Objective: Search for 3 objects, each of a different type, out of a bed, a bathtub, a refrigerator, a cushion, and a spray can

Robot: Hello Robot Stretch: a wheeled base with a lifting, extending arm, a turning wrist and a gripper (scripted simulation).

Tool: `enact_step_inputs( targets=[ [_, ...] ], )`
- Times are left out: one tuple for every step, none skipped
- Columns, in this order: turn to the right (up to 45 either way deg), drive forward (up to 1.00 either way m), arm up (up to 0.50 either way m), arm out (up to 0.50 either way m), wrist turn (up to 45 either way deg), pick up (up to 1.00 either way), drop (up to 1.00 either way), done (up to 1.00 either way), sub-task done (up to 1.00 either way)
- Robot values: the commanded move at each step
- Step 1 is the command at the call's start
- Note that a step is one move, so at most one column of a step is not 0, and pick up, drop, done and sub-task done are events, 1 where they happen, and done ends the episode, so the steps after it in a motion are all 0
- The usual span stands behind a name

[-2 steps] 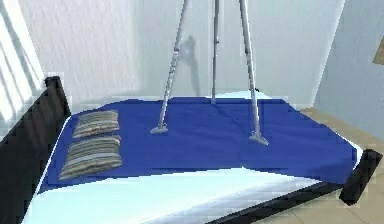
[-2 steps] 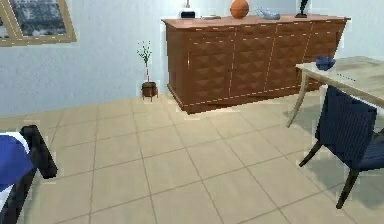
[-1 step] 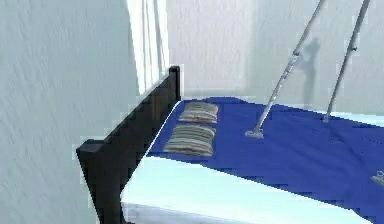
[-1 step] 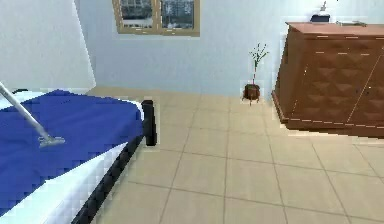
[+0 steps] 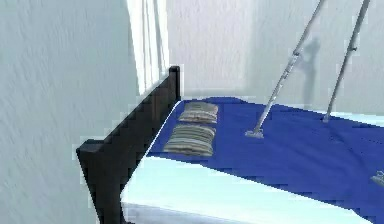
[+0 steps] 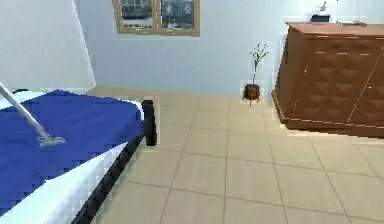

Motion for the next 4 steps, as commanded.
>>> enact_step_inputs(
  targets=[
    [-45.0, 0.00, 0.00, 0.00, 0.0, 0.00, 0.00, 0.00, 0.00],
    [-45.0, 0.00, 0.00, 0.00, 0.0, 0.00, 0.00, 0.00, 0.00],
    [-33.0, 0.00, 0.00, 0.00, 0.0, 0.00, 0.00, 0.00, 0.00],
    [0.0, 1.00, 0.00, 0.00, 0.0, 0.00, 0.00, 0.00, 0.00]
  ],
)
